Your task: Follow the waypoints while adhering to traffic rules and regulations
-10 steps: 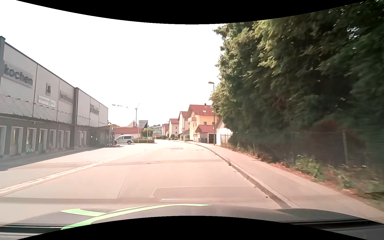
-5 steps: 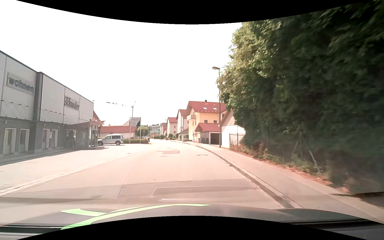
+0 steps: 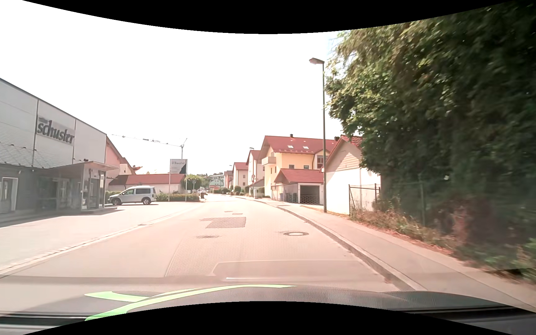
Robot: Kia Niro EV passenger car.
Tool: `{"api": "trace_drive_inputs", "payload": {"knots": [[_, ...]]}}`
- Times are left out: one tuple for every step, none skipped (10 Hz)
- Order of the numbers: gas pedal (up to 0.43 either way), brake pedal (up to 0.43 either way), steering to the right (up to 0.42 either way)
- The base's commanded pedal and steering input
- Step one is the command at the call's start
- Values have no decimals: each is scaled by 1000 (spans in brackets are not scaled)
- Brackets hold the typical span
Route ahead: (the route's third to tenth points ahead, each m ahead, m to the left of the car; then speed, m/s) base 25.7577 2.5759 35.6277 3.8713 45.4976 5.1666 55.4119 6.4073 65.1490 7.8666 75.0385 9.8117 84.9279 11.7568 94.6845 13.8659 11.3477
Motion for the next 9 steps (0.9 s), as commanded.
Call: {"api": "trace_drive_inputs", "payload": {"knots": [[0, 0, -10], [0, 0, -10], [0, 0, -11], [0, 0, -13], [0, 0, -15], [0, 12, -18], [0, 43, -20], [0, 140, -22], [0, 171, -23]]}}
